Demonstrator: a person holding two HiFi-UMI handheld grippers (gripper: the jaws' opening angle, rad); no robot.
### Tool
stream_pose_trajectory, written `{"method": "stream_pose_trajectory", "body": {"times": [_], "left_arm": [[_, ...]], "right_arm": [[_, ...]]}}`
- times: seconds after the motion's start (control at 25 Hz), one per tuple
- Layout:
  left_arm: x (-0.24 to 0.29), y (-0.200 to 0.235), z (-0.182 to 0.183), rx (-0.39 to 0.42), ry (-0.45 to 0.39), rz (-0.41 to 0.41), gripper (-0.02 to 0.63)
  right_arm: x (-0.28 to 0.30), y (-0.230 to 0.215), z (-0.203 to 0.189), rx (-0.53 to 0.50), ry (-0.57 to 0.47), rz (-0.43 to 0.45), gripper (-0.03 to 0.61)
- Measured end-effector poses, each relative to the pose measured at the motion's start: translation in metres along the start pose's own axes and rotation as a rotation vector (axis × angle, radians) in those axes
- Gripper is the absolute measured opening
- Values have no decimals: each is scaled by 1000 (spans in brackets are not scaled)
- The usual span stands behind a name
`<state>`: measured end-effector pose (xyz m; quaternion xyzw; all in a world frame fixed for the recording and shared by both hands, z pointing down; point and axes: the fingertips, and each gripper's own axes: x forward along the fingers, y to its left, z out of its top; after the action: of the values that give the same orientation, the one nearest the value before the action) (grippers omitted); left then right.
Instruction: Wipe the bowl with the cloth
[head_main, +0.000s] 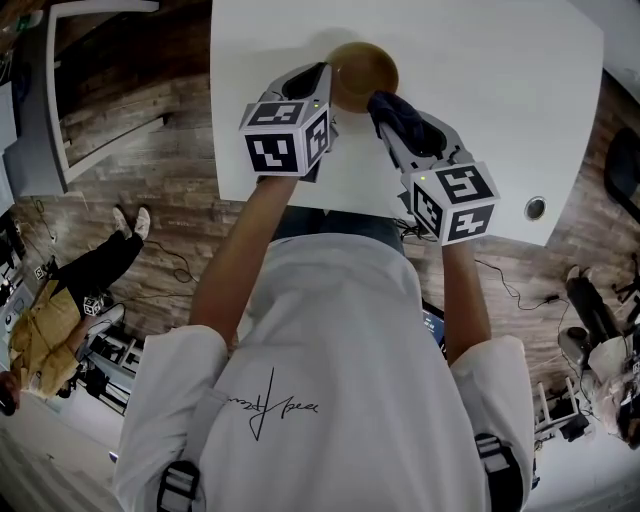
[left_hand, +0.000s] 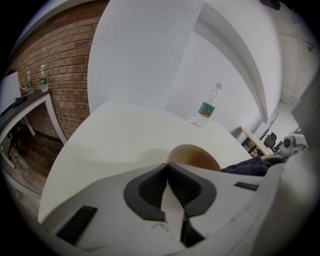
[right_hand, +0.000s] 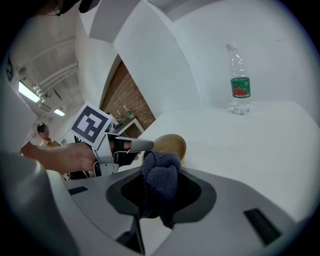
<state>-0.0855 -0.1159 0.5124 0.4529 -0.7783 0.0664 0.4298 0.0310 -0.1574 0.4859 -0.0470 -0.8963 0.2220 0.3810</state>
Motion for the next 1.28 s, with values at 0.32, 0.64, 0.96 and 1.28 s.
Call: {"method": "stream_pose_trajectory", "body": {"times": [0.32, 0.64, 0.96, 1.28], "left_arm": [[0, 1, 2, 2, 1, 0, 3], [2, 0, 2, 4, 6, 0, 3], [2, -1, 2, 6, 7, -4, 3], [2, -3, 3, 4, 7, -7, 3]], "right_arm": [[-1, -6, 5, -17, 5, -8, 121], [-1, -19, 11, -31, 12, -21, 121], [1, -28, 20, -51, 19, -37, 121], [2, -38, 30, -81, 31, -50, 121]]}}
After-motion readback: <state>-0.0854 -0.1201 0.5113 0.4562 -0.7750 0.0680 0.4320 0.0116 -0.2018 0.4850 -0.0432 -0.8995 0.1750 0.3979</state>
